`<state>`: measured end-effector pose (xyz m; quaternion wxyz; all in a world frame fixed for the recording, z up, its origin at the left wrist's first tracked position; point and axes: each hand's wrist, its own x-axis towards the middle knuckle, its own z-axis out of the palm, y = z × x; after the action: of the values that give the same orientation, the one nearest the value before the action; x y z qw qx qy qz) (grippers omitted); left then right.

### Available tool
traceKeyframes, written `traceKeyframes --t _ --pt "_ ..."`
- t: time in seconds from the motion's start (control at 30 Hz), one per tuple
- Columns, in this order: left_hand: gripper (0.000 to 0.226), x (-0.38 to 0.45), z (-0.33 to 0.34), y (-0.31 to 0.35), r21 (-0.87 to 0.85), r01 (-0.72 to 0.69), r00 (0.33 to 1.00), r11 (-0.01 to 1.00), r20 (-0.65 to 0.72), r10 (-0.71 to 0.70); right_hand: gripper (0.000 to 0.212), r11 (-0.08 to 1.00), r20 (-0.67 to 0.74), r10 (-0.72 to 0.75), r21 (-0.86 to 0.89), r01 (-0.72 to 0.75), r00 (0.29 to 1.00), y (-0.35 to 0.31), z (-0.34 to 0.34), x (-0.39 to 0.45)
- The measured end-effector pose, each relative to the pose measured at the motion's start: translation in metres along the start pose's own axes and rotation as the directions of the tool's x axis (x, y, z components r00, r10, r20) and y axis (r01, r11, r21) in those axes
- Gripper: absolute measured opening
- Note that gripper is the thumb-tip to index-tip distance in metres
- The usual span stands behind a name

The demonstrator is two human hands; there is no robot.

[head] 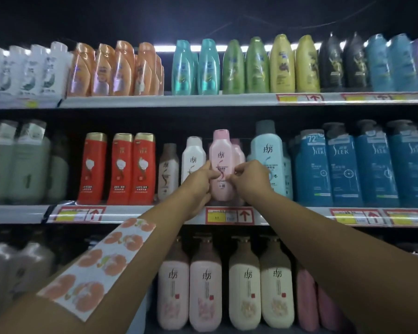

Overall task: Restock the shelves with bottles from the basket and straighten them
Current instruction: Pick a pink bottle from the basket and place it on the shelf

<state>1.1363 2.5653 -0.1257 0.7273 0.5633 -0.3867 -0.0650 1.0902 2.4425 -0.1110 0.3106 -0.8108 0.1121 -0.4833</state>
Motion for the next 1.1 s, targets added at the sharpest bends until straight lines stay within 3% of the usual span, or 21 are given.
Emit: traceKeyframes --t 0.1,0.3,0.4,0.47,0.53,0.63,0.7,0.83,0.9,1.1 --pt "0.034 -0.001 -0.003 0.000 -0.034 0.009 0.999 0.999 -0.032 -0.010 0.014 0.999 0.034 -0.012 -0.031 0.013 0.999 0.003 0.005 -0.001" --pt "0.023 -0.008 0.001 0.000 -0.056 0.056 0.994 0.997 -0.093 -0.061 0.018 0.992 0.044 -0.042 -0.117 0.047 0.998 0.004 0.009 -0.003" --pt "0.031 -0.008 0.003 0.002 0.095 0.071 0.984 0.993 -0.171 -0.054 0.021 0.983 0.063 -0.059 -0.171 0.069 0.996 0.001 0.009 -0.010" --pt "0.035 -0.014 0.006 0.005 0.292 0.051 0.982 0.955 -0.189 0.005 0.029 0.955 0.062 -0.158 -0.244 0.168 0.986 -0.003 0.007 -0.017" --pt "0.038 -0.028 0.008 0.007 0.525 -0.018 0.979 0.851 -0.163 0.122 0.037 0.878 0.097 -0.305 -0.356 0.320 0.947 -0.004 0.002 -0.026" --pt "0.047 -0.052 0.006 0.006 0.845 -0.178 0.934 0.504 -0.016 0.357 0.043 0.728 0.167 -0.435 -0.514 0.454 0.885 -0.006 -0.008 -0.040" --pt "0.047 -0.066 0.005 0.005 0.945 -0.209 0.900 0.252 0.085 0.427 0.044 0.649 0.195 -0.465 -0.588 0.482 0.864 -0.007 -0.018 -0.053" --pt "0.043 -0.102 0.008 -0.003 0.985 -0.090 0.897 -0.149 0.145 0.417 0.037 0.585 0.273 -0.417 -0.649 0.486 0.867 0.003 -0.042 -0.093" --pt "0.040 -0.122 0.009 -0.014 0.974 -0.067 0.896 -0.216 0.154 0.416 0.035 0.572 0.311 -0.372 -0.665 0.480 0.875 0.012 -0.051 -0.118" --pt "0.038 -0.186 0.015 -0.054 0.974 -0.069 0.934 -0.216 0.139 0.329 0.042 0.549 0.448 -0.222 -0.677 0.491 0.866 0.040 -0.077 -0.196"
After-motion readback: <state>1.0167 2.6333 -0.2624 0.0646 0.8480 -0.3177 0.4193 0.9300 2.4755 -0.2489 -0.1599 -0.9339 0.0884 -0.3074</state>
